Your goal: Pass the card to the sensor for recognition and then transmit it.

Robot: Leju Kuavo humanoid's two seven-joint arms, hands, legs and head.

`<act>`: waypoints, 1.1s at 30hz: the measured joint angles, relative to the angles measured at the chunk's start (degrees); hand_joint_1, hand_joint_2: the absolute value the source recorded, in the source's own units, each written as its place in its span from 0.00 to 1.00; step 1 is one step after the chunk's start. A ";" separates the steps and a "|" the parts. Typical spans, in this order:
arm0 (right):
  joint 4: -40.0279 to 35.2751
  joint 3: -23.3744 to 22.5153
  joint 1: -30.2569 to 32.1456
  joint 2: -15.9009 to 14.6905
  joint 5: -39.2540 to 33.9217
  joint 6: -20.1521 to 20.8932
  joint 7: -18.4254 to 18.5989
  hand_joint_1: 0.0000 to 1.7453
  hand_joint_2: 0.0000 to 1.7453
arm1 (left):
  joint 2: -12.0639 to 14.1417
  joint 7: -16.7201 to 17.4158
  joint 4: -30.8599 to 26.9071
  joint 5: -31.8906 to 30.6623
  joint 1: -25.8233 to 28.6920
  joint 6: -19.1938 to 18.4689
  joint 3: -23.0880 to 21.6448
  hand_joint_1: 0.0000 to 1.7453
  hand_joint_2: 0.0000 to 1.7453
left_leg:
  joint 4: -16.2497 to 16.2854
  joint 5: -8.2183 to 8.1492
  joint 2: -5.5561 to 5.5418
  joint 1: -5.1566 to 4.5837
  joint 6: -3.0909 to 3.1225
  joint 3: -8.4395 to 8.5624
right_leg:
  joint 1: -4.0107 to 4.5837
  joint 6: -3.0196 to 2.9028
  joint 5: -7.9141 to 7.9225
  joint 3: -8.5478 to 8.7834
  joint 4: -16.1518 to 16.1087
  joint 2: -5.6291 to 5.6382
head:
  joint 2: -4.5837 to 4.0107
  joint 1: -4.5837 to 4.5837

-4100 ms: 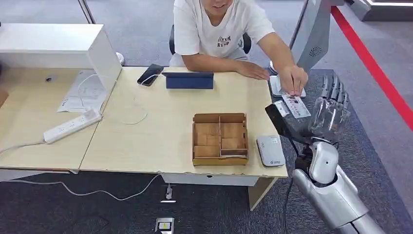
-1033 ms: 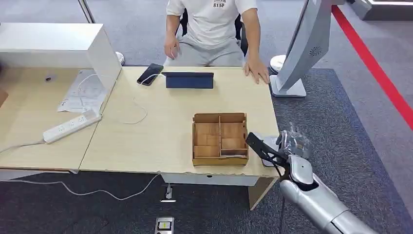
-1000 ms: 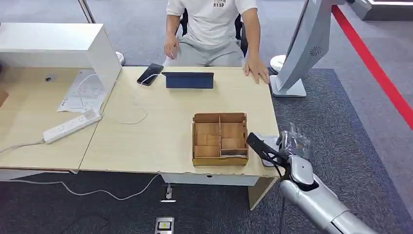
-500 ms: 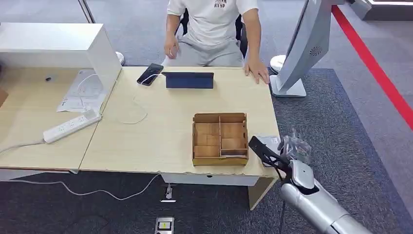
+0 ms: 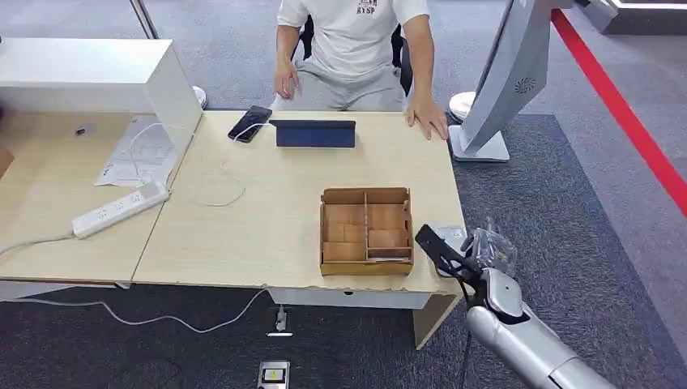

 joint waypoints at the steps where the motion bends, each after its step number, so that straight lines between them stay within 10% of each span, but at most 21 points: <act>1: 0.00 0.00 0.00 0.00 0.00 0.00 0.00 1.00 1.00 | 0.00 0.00 0.00 0.00 0.00 0.00 0.00 0.00 0.00 | 0.00 0.00 0.00 0.00 0.00 0.00 | 0.00 0.00 0.00 0.00 0.00 0.00 | 0.00 0.00; 23: -0.48 2.41 -1.23 -0.19 3.60 -4.55 -0.07 1.00 1.00 | 0.00 0.72 -0.02 -0.81 0.12 0.22 -0.02 0.00 0.00 | 0.01 0.01 -0.01 0.00 0.00 0.00 | 0.00 0.00 0.00 0.01 0.00 0.00 | 0.00 0.00; 33: -10.65 -6.56 -1.66 -2.32 19.06 6.21 0.00 1.00 1.00 | 0.02 0.85 -0.02 -2.30 -0.30 0.02 -0.04 0.00 0.00 | 0.01 0.02 -0.02 0.00 0.01 0.00 | 0.00 0.00 0.01 0.00 0.01 0.00 | 0.00 0.00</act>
